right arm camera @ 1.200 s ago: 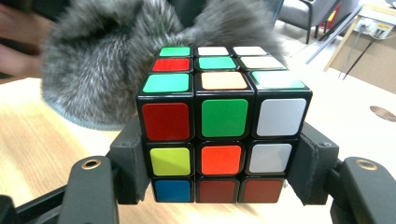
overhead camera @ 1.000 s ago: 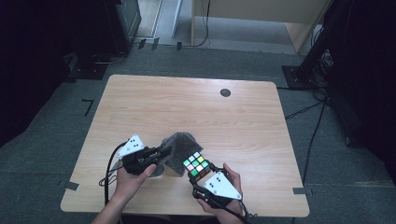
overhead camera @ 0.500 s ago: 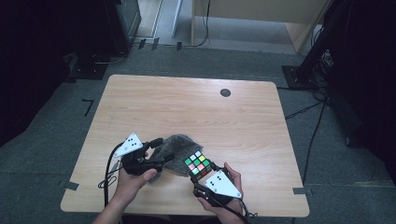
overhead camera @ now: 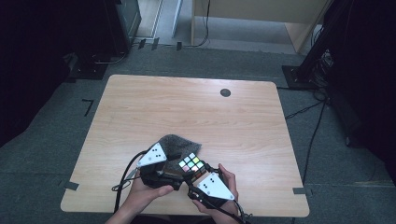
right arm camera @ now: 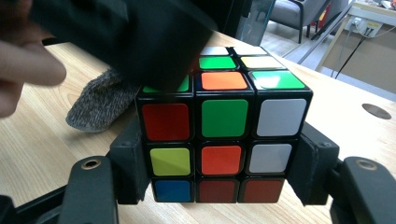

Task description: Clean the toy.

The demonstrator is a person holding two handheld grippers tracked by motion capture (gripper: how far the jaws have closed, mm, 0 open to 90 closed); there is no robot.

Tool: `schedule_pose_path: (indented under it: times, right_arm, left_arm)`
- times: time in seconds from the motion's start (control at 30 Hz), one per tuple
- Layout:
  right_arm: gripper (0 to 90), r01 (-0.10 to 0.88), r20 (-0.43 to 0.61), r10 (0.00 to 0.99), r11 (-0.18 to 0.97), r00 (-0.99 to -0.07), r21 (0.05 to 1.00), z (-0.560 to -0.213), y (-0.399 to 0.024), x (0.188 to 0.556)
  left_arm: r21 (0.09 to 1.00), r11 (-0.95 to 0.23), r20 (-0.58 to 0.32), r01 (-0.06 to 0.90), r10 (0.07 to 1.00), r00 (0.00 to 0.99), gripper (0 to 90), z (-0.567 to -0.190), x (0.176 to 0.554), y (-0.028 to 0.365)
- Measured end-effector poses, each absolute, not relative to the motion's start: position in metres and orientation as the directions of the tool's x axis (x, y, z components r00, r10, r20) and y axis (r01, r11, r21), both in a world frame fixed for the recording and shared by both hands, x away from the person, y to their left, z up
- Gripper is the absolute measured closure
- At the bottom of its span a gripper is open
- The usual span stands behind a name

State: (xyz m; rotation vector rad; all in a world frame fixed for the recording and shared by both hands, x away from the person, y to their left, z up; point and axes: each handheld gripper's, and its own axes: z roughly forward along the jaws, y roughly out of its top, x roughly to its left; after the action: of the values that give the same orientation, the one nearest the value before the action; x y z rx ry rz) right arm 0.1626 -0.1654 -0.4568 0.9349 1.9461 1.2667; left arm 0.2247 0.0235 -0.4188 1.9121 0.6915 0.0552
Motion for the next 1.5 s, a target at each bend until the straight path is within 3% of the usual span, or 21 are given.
schedule_pose_path:
  times: [0.17, 0.27, 0.4, 0.67, 0.73, 0.97, 1.17, 1.3, 1.43, 1.5]
  right_arm:
    - [34.4, 0.2, -0.15, 0.822, 0.304, -0.55, 0.931, -0.456, -0.162, 0.161]
    - [34.3, 0.182, -0.191, 0.821, 0.334, -0.538, 0.925, -0.456, -0.157, 0.157]
    - [34.3, 0.182, -0.219, 0.827, 0.357, -0.518, 0.916, -0.457, -0.155, 0.156]
    - [30.6, 0.156, -0.258, 0.823, 0.382, -0.506, 0.911, -0.46, -0.155, 0.157]
    - [30.2, 0.168, -0.227, 0.827, 0.357, -0.515, 0.919, -0.461, -0.158, 0.158]
    - [34.6, 0.112, -0.292, 0.802, 0.404, -0.522, 0.908, -0.459, -0.156, 0.153]
    - [34.6, 0.07, -0.343, 0.774, 0.444, -0.532, 0.893, -0.461, -0.153, 0.151]
    - [34.5, 0.021, -0.42, 0.746, 0.501, -0.517, 0.865, -0.462, -0.147, 0.147]
    - [34.0, 0.01, -0.424, 0.74, 0.502, -0.522, 0.865, -0.463, -0.145, 0.146]
    - [27.9, 0.022, -0.411, 0.735, 0.5, -0.539, 0.865, -0.463, -0.145, 0.148]
  left_arm:
    - [0.832, -0.329, -0.253, 0.446, 0.491, 0.834, 18.0, -0.423, 0.223, 0.016]
    - [0.825, -0.344, -0.249, 0.449, 0.492, 0.834, 29.2, -0.424, 0.223, 0.015]
    - [0.832, -0.361, -0.203, 0.421, 0.508, 0.837, 33.4, -0.424, 0.22, 0.014]
    - [0.839, -0.267, -0.318, 0.474, 0.466, 0.826, 34.5, -0.418, 0.231, 0.034]
    - [0.836, -0.267, -0.33, 0.48, 0.453, 0.828, 34.6, -0.418, 0.232, 0.035]
    - [0.826, -0.271, -0.364, 0.495, 0.415, 0.834, 34.4, -0.418, 0.235, 0.038]
    - [0.802, -0.32, -0.357, 0.505, 0.421, 0.834, 29.5, -0.418, 0.236, 0.034]
    - [0.79, -0.357, -0.345, 0.499, 0.415, 0.842, 33.9, -0.42, 0.235, 0.031]
    - [0.788, -0.367, -0.338, 0.494, 0.413, 0.846, 34.3, -0.419, 0.235, 0.035]
    - [0.794, -0.36, -0.318, 0.491, 0.442, 0.839, 34.3, -0.42, 0.239, 0.041]
